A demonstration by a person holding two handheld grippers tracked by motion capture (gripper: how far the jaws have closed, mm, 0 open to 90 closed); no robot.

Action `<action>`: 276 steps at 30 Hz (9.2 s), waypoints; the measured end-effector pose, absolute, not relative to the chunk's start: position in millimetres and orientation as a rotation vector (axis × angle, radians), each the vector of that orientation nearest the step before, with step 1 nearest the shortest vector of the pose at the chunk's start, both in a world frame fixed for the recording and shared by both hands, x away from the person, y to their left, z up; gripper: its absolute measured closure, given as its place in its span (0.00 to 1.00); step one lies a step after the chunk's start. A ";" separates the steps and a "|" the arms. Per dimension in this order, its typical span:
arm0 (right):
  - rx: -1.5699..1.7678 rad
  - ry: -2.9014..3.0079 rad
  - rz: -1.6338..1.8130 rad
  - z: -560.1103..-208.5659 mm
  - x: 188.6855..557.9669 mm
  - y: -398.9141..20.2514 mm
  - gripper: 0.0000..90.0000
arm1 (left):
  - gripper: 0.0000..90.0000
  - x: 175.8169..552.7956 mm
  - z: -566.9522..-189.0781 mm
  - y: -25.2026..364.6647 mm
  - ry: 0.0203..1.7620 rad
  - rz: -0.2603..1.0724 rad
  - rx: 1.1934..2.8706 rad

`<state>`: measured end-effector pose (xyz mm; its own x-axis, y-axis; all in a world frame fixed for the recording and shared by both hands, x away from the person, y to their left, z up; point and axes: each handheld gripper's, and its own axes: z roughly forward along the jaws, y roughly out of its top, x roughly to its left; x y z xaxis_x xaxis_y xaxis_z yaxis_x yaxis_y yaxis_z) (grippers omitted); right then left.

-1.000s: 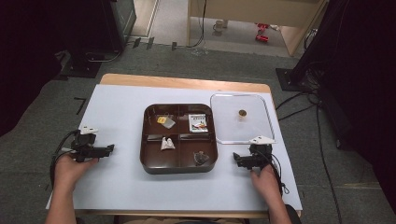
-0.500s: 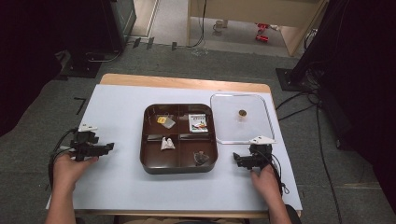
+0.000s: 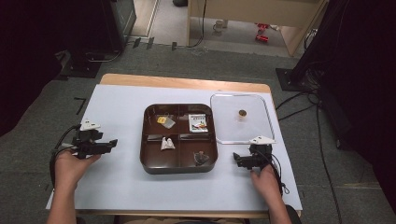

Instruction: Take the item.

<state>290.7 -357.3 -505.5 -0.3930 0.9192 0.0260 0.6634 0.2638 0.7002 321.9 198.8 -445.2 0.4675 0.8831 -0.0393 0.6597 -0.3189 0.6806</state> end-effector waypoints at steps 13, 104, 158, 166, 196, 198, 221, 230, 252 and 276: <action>1.436 2.154 0.902 -505.6 290.5 -357.3 0.00 | 0.44 321.2 -423.9 181.8 1.183 0.422 2.055; 1.436 2.152 0.901 -505.6 290.1 -357.2 0.00 | 0.65 339.9 -437.5 46.7 0.809 0.262 2.231; 1.436 2.151 0.901 -505.6 290.1 -357.2 0.00 | 0.89 336.9 -460.9 28.7 0.777 0.165 2.368; 1.438 2.150 0.902 -505.6 290.1 -357.1 0.00 | 0.96 337.6 -457.8 30.9 0.816 0.129 2.353; 1.438 2.151 0.902 -505.6 290.2 -357.1 0.00 | 0.97 335.6 -435.5 46.5 0.856 0.142 2.260; 1.437 2.151 0.902 -505.6 290.2 -357.2 0.00 | 0.97 335.2 -433.2 48.5 0.858 0.144 2.253; 1.437 2.152 0.904 -505.7 290.4 -357.3 0.00 | 0.97 325.6 -406.8 84.2 0.923 0.197 2.125; 1.438 2.152 0.904 -505.7 290.4 -357.3 0.00 | 0.97 322.4 -399.7 100.5 0.959 0.229 2.085; 1.439 2.152 0.903 -505.6 290.6 -357.3 0.00 | 0.97 325.7 -401.6 144.8 1.109 0.283 2.025; 1.438 2.152 0.902 -505.6 290.3 -357.2 0.00 | 0.97 353.7 -447.2 155.5 1.234 0.267 2.115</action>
